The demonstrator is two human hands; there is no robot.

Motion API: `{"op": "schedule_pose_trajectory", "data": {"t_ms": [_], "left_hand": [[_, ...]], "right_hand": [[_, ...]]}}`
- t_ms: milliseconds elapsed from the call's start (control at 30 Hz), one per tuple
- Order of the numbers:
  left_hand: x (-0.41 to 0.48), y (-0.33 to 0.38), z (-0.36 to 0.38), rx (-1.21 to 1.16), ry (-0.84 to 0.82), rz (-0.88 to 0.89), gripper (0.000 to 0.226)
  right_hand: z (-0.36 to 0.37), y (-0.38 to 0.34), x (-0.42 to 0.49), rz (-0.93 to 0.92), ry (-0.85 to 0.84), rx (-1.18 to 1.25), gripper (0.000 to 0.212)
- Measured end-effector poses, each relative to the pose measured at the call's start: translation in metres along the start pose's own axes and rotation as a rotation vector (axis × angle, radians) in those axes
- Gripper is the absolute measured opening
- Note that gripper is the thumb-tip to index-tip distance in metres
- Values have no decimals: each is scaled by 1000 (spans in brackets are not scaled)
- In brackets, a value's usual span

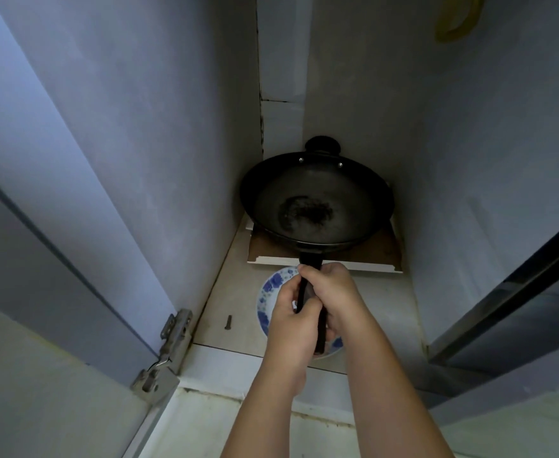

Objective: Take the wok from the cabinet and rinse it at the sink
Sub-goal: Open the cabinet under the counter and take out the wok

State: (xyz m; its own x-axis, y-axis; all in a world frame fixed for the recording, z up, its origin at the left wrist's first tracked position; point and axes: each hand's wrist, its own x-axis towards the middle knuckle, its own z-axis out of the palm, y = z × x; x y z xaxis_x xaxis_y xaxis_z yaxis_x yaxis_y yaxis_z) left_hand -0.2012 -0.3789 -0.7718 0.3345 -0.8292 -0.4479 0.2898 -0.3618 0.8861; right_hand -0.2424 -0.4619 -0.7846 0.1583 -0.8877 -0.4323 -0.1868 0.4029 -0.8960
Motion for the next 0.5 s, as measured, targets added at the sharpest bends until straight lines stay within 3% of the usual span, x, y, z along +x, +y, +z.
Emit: {"op": "schedule_pose_trajectory", "data": {"t_ms": [133,267,500], "left_hand": [[3,0,1,-28,15,-5,35],[3,-1,4,-36,30,18,32],[-6,-2,6,-73,43,59,27]], "right_hand": [[2,4,-1,-27,29,27,29],[-1,5,-5,-47,11,106,21],[-1,9,-7,-35,29,110,32]]}}
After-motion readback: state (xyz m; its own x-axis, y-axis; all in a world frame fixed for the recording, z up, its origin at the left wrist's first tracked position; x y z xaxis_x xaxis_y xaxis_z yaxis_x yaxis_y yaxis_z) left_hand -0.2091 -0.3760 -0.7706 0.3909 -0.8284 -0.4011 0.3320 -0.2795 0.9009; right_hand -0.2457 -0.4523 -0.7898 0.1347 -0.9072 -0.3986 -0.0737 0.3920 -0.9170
